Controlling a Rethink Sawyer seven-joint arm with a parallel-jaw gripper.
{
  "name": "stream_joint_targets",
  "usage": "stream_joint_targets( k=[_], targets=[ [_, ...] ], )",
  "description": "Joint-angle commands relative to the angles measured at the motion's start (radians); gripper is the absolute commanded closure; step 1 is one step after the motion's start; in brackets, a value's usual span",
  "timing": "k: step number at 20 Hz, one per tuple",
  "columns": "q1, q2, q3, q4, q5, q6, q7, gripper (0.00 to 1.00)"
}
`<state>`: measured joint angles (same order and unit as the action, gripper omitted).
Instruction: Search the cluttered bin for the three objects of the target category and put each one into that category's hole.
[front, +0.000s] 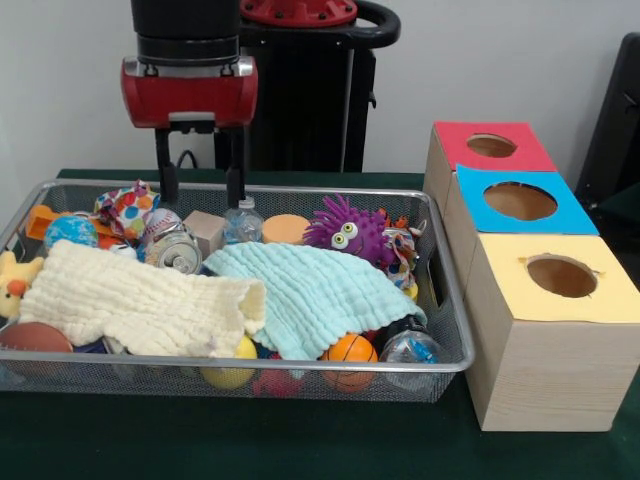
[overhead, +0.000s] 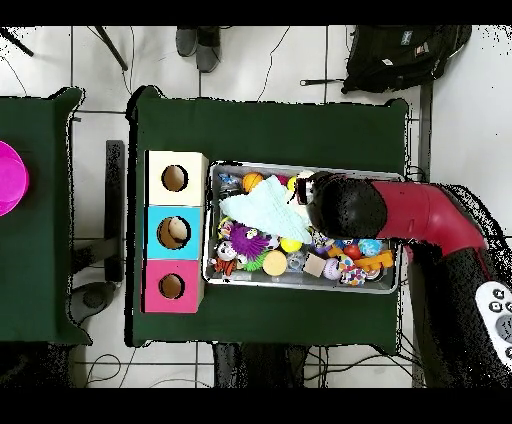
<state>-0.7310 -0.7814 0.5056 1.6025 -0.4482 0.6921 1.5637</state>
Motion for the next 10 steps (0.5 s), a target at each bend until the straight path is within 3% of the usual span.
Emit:
stream_joint_targets(
  k=[1,10],
  targets=[
    [-0.033,0.108,0.112,-0.135,-0.071,0.156,-0.367,0.00],
    [-0.037,0.188,0.166,-0.272,-0.108,0.252,-0.476,0.00]
  ],
)
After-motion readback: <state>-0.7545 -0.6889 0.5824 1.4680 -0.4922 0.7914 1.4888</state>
